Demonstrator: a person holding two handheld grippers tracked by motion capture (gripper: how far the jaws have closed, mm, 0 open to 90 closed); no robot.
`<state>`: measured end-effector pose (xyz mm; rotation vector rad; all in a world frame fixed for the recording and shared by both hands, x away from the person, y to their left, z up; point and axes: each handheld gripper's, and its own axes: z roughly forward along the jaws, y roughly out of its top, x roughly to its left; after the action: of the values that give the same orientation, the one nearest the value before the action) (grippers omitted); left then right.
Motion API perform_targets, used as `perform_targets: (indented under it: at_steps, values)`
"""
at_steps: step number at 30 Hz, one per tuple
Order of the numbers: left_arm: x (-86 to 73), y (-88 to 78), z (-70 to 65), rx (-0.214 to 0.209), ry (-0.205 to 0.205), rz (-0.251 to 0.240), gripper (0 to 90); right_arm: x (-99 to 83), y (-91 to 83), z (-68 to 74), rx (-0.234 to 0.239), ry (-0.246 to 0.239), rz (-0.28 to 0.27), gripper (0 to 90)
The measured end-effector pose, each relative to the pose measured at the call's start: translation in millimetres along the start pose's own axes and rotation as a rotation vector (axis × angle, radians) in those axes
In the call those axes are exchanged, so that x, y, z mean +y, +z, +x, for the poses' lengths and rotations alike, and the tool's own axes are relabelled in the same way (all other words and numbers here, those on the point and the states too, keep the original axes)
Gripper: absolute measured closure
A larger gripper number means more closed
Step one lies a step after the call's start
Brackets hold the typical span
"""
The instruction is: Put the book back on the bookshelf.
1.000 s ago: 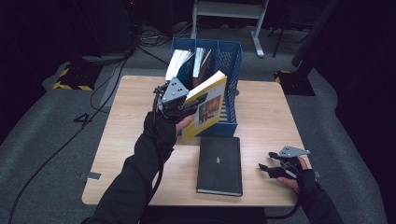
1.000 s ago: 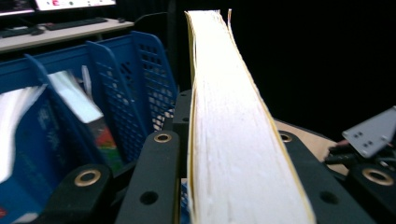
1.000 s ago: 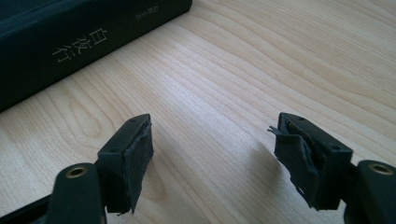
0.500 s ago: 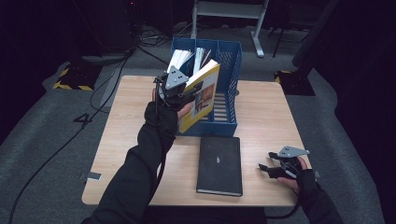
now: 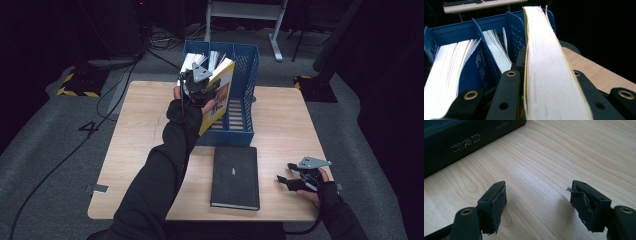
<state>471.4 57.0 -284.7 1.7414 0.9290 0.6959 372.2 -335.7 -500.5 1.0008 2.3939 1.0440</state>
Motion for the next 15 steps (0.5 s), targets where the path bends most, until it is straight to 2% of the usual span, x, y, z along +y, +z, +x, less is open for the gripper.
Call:
perform_targets:
  at_steps: [15]
  values:
    - [21.6,38.2,-1.2,0.077,-0.034,0.024,75.1,-0.3,-0.3,0.7,0.008,-0.001,-0.003,29.5]
